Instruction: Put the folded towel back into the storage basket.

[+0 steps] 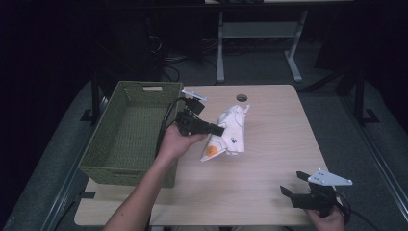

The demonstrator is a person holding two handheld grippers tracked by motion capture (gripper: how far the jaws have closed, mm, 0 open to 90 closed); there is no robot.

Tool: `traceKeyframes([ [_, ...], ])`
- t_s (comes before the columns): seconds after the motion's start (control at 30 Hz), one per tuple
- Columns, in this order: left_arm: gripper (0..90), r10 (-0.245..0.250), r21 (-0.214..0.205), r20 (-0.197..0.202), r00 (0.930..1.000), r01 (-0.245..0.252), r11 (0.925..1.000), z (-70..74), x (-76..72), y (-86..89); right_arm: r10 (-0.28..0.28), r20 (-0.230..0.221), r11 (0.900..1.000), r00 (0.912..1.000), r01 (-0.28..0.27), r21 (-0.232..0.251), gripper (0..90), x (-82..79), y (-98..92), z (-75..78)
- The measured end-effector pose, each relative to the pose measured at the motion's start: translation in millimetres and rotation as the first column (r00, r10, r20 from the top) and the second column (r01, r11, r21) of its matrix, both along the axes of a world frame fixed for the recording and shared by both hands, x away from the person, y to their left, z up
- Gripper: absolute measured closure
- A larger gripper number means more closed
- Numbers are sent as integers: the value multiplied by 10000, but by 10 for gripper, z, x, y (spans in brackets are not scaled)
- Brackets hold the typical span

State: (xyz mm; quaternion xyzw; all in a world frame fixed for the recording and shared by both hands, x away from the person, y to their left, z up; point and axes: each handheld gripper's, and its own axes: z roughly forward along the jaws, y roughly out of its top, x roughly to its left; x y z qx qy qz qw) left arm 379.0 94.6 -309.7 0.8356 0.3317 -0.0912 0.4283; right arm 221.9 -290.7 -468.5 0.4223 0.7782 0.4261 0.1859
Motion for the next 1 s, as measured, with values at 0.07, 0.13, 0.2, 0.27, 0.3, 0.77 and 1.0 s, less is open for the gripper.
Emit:
traceKeyframes([
  [0.07, 814, 80, -5, 33, 10000, -80, 10000, 36, -9, 76, -14, 12, 10000, 10000, 14, -20, 150, 5, -2, -3],
  [0.13, 814, 163, -79, 77, 9998, -163, 9998, 75, -18, 152, -58, -19, 10000, 10000, 57, -12, 150, 6, -3, -4],
  [0.2, 814, 125, -135, 183, 9998, -122, 9998, 117, -36, 210, -98, -42, 10000, 9999, 98, -17, 150, 9, -8, -5],
  [0.27, 815, 75, -148, 308, 9995, -70, 9999, 154, -50, 259, -114, -49, 9999, 9999, 114, 21, 150, 14, -12, -7],
  [0.3, 814, 102, -138, 336, 9994, -98, 9999, 172, -54, 287, -144, -48, 9999, 9999, 144, 29, 150, 16, -15, -7],
  [0.77, 813, 605, -353, 388, 9974, -592, 9976, 228, -37, 696, -245, -21, 9997, 9997, 245, 41, 150, 24, -29, -16],
  [1.0, 813, 755, -330, 371, 9965, -743, 9967, 232, -40, 827, -255, -44, 9997, 9997, 255, 5, 150, 27, -23, -17],
])
